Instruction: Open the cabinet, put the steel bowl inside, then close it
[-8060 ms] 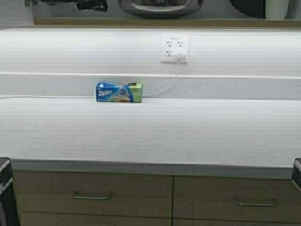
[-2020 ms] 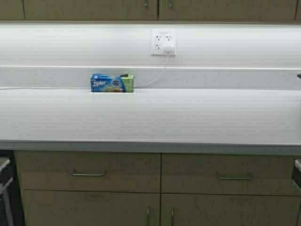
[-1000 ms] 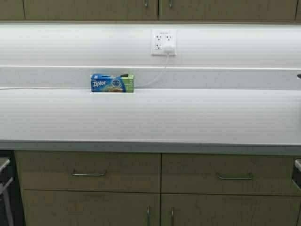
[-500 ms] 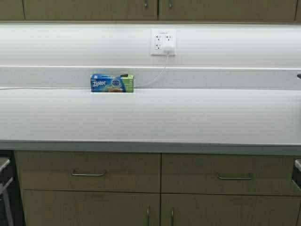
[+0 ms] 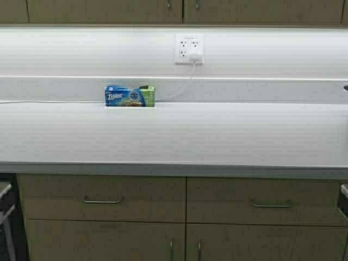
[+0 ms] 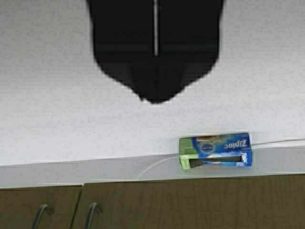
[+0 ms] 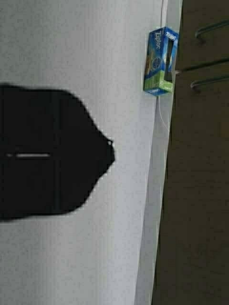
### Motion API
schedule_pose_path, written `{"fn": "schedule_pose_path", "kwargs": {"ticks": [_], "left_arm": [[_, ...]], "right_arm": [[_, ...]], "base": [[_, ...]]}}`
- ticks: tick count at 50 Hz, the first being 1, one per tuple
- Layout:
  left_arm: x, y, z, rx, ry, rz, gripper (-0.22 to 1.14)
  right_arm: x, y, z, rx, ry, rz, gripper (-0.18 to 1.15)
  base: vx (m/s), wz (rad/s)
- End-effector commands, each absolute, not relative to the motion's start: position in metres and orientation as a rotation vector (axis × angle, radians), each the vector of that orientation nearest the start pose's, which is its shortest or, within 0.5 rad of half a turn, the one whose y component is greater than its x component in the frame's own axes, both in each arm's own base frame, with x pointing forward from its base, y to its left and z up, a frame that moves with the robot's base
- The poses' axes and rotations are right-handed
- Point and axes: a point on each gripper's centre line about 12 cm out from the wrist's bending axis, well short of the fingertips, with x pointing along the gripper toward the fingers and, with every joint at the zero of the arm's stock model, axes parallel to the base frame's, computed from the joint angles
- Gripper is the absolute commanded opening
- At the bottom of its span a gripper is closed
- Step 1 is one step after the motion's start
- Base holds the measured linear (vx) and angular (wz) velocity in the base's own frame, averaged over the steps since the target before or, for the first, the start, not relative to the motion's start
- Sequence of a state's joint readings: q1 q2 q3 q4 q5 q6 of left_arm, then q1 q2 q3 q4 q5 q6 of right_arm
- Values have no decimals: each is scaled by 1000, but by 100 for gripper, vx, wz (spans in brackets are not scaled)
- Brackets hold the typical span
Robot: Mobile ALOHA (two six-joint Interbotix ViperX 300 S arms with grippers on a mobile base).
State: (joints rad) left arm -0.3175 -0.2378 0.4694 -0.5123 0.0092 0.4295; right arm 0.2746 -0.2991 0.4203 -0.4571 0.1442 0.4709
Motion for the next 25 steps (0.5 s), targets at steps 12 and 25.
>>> {"fn": "schedule_pose_path", "kwargs": {"ticks": [12, 25], "left_arm": [[370, -123, 351, -52, 211, -313, 5], [369, -123, 353, -53, 205, -313, 5]], "right_arm": [[362, 95, 382, -26, 202, 214, 6], [362, 95, 384, -26, 196, 214, 6]], "base": [[0, 0], [0, 0]]}}
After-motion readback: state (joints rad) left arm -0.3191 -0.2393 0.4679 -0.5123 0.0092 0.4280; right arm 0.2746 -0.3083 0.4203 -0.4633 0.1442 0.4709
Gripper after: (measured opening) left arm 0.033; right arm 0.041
